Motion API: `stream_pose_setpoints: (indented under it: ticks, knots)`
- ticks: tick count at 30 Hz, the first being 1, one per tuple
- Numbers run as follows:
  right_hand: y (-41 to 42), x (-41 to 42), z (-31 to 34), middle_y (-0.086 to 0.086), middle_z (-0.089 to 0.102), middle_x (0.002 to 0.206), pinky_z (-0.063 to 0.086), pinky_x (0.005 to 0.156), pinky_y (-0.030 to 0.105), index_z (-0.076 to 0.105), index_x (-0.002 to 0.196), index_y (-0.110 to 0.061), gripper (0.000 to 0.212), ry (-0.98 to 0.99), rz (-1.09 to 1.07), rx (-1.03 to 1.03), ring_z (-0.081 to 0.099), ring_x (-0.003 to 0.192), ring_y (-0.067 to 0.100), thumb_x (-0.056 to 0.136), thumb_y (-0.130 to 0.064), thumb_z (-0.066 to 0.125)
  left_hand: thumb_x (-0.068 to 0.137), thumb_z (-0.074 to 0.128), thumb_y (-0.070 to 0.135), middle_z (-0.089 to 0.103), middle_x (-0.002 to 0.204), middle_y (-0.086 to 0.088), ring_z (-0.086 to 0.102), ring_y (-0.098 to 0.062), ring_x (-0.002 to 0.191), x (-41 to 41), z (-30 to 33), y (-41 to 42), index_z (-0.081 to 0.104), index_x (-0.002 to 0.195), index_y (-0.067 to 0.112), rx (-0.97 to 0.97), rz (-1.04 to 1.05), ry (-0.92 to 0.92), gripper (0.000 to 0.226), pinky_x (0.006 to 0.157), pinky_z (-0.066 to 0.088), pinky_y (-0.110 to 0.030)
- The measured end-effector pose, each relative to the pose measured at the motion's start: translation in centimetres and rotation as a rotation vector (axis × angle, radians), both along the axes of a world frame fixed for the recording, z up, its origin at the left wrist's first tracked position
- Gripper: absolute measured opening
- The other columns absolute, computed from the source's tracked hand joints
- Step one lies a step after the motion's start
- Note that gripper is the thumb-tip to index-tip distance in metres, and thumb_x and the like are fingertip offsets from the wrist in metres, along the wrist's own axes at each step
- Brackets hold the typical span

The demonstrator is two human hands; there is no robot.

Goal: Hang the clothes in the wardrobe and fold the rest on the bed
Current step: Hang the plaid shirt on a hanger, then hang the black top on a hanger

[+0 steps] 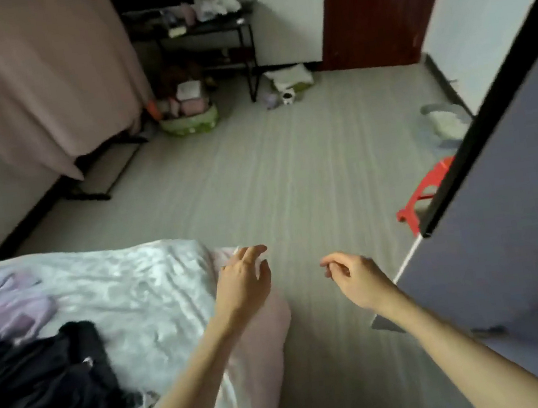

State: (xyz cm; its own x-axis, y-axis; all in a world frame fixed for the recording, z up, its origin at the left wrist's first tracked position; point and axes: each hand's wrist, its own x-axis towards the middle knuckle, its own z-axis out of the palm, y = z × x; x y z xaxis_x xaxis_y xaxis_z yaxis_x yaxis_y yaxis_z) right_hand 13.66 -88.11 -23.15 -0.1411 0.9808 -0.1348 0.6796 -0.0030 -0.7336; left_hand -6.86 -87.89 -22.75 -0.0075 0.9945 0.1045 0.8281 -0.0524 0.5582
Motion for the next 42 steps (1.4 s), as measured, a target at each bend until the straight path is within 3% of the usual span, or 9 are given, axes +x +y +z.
stream_pose_setpoints:
  ticks: [10,15,21,27,30,33,35,39,42]
  knots:
    - [-0.4,-29.4,-3.8,-0.004,0.067,0.096,0.043,0.079,0.023,0.066,0.109,-0.018,0.028,-0.073,0.630,-0.153,0.062,0.094,0.017,0.094,-0.013,0.042,0.094,0.048,0.017,0.058,0.124,-0.004,0.054,-0.020,0.115,-25.7,-4.4,-14.5,0.055,0.127,0.012,-0.126,0.644,-0.072,0.034,0.096,0.042,-0.036]
    - [-3.3,-39.4,-8.7,-0.001,0.065,0.101,0.044,0.061,0.025,0.059,0.121,-0.018,0.032,-0.168,0.829,-0.219,0.051,0.055,0.008,0.098,-0.018,0.036,0.095,0.046,0.017,0.057,0.127,-0.005,0.052,-0.018,0.117,-33.1,-8.7,-21.2,0.053,0.130,0.011,-0.259,0.869,-0.179,0.036,0.098,0.042,-0.032]
    - [-3.4,-47.2,-18.3,0.009,0.041,0.142,0.042,0.096,0.032,0.038,0.141,-0.011,0.046,-0.414,0.925,-0.232,0.043,0.126,0.023,0.098,-0.025,0.041,0.095,0.044,0.018,0.048,0.139,-0.003,0.041,-0.015,0.129,-36.4,-14.7,-23.3,0.044,0.138,0.013,-0.352,0.992,-0.307,0.043,0.105,0.032,-0.027]
    - [-3.8,-51.2,-26.2,0.009,0.011,0.150,0.037,0.100,0.042,0.038,0.137,-0.010,0.051,-0.668,0.918,-0.339,0.020,0.136,0.034,0.095,-0.038,0.047,0.096,0.043,0.018,0.044,0.139,-0.004,0.038,-0.016,0.131,-37.9,-18.9,-23.6,0.040,0.140,0.014,-0.411,1.039,-0.369,0.044,0.107,0.030,-0.029]
    - [-3.9,-51.2,-26.9,0.008,0.025,0.141,0.042,0.089,0.034,0.048,0.129,-0.008,0.040,-0.459,0.763,-0.384,0.042,0.117,0.023,0.095,-0.030,0.047,0.097,0.042,0.017,0.043,0.140,-0.004,0.038,-0.015,0.131,-38.4,-19.4,-23.2,0.040,0.140,0.014,-0.427,1.049,-0.388,0.043,0.107,0.029,-0.028]
    - [-2.1,-51.5,-23.7,0.007,0.048,0.086,0.037,0.058,0.033,0.050,0.080,-0.007,0.010,0.052,0.435,-0.479,0.045,0.064,0.011,0.086,-0.015,0.052,0.096,0.044,0.017,0.043,0.140,-0.003,0.038,-0.014,0.131,-39.0,-18.7,-22.1,0.040,0.140,0.015,-0.411,1.030,-0.385,0.044,0.105,0.029,-0.025]
    - [0.6,-51.5,-20.4,0.008,0.048,0.074,0.045,0.063,0.046,0.051,0.077,-0.002,0.012,0.235,0.291,-0.532,0.046,0.069,0.020,0.086,-0.010,0.052,0.096,0.045,0.018,0.042,0.140,-0.003,0.038,-0.014,0.131,-39.2,-17.8,-20.7,0.039,0.140,0.016,-0.380,0.994,-0.368,0.045,0.106,0.029,-0.026]
    - [5.1,-49.3,-11.7,-0.005,0.037,0.054,0.033,0.054,0.029,0.038,0.058,-0.015,0.024,0.441,0.339,-0.445,0.033,0.056,0.013,0.076,-0.007,0.051,0.095,0.050,0.020,0.041,0.138,0.000,0.044,-0.015,0.124,-38.7,-14.9,-16.3,0.038,0.140,0.016,-0.256,0.845,-0.368,0.047,0.107,0.033,-0.027]
    - [6.9,-45.2,-5.6,-0.006,0.033,0.050,0.025,0.047,0.022,0.038,0.055,-0.007,0.011,0.356,0.575,-0.251,0.028,0.049,0.011,0.061,-0.012,0.046,0.094,0.051,0.016,0.044,0.132,0.001,0.041,-0.009,0.122,-37.7,-11.9,-12.5,0.045,0.135,0.013,-0.051,0.763,-0.362,0.041,0.103,0.030,-0.019]
